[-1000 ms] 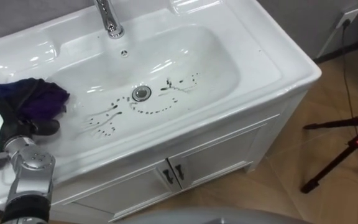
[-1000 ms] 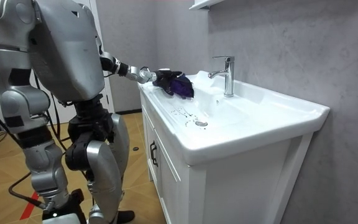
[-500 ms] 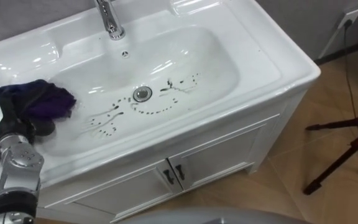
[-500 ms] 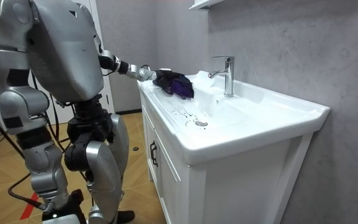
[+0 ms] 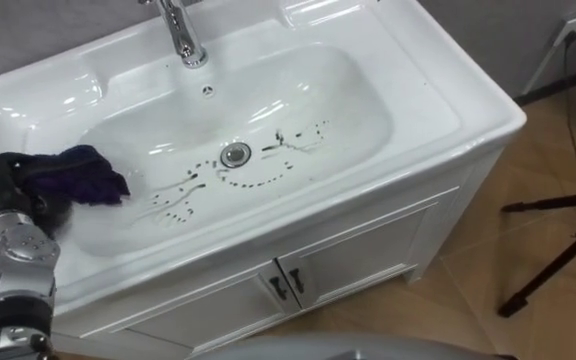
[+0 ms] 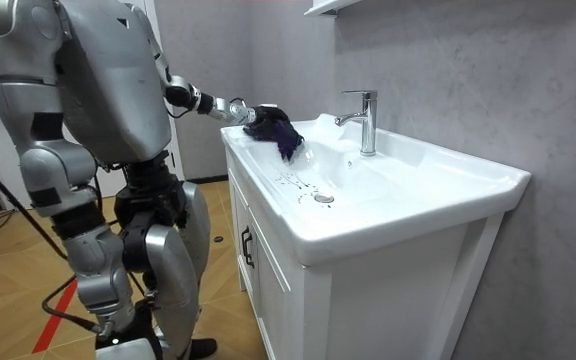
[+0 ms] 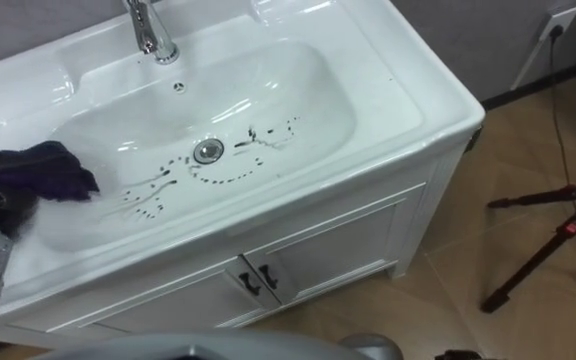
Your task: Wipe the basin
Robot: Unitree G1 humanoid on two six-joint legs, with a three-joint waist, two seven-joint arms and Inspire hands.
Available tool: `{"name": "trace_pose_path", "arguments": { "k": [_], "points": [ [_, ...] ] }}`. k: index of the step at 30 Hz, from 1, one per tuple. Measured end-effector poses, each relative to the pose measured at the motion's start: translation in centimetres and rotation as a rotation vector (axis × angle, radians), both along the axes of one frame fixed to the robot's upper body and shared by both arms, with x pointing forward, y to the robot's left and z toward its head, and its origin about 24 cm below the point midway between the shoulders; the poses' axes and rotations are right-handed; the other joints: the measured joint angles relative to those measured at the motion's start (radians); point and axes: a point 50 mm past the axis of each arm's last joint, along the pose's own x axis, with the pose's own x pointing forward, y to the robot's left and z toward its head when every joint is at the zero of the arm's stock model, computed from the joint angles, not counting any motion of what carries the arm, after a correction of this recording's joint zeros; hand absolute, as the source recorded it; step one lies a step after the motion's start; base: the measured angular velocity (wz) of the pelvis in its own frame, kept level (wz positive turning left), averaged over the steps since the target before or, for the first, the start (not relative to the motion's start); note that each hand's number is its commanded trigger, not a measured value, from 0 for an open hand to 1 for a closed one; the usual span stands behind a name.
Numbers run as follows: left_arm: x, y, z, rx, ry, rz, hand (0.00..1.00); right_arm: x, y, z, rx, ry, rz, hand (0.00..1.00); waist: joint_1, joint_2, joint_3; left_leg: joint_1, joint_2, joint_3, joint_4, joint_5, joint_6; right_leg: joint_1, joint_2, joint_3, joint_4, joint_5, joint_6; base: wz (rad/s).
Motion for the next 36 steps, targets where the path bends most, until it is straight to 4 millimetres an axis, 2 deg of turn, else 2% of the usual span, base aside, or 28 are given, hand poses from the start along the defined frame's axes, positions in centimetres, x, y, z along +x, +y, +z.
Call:
{"name": "trace_pose_path", "arguments": {
  "k": [16,23,30,31,34,36],
  "points": [
    [0.8,-0.5,0.4,-0.029,-0.052,0.004,1.00,0.1,-0.2,0.1,0.015,-0.005,0.006,0.00,0.022,-0.010,-0.0020,-0.007,0.000,0.001,0.000,0.000,0.000,0.004,-0.002,-0.013,-0.014,-0.002,0.002,0.02],
    [1.9,-0.8,1.8,-0.006,-0.129,-0.023,1.00,0.9,0.0,0.1,0.024,-0.055,0.010,0.00,0.039,-0.042,-0.0018,-0.019,0.002,-0.012,0.000,0.000,0.000,0.010,0.007,-0.029,-0.036,0.005,-0.003,0.09],
    [3.0,-3.4,3.1,0.003,-0.216,-0.082,1.00,1.8,0.5,0.0,0.025,-0.130,-0.038,0.00,0.036,-0.061,0.0087,-0.037,0.000,-0.054,0.003,0.000,0.000,0.024,0.005,-0.069,-0.064,0.008,-0.002,0.19],
    [3.0,-3.8,3.2,0.001,-0.225,-0.093,1.00,1.8,0.5,0.0,0.025,-0.134,-0.046,0.00,0.037,-0.060,0.0079,-0.039,0.000,-0.056,0.004,0.000,0.000,0.024,0.005,-0.071,-0.066,0.009,-0.002,0.16],
    [3.1,-4.9,3.7,0.006,-0.249,-0.141,1.00,1.7,0.5,0.0,0.027,-0.138,-0.044,0.00,0.036,-0.065,0.0120,-0.045,0.001,-0.057,0.004,0.000,0.000,0.023,0.007,-0.079,-0.070,0.010,-0.004,0.07],
    [3.1,-6.0,4.1,0.037,-0.250,-0.200,1.00,1.5,0.5,-0.1,0.021,-0.136,-0.039,0.00,0.017,-0.069,0.0105,-0.056,0.001,-0.058,0.006,0.000,0.000,0.021,0.005,-0.095,-0.070,0.011,-0.005,0.13]
  ]
}}
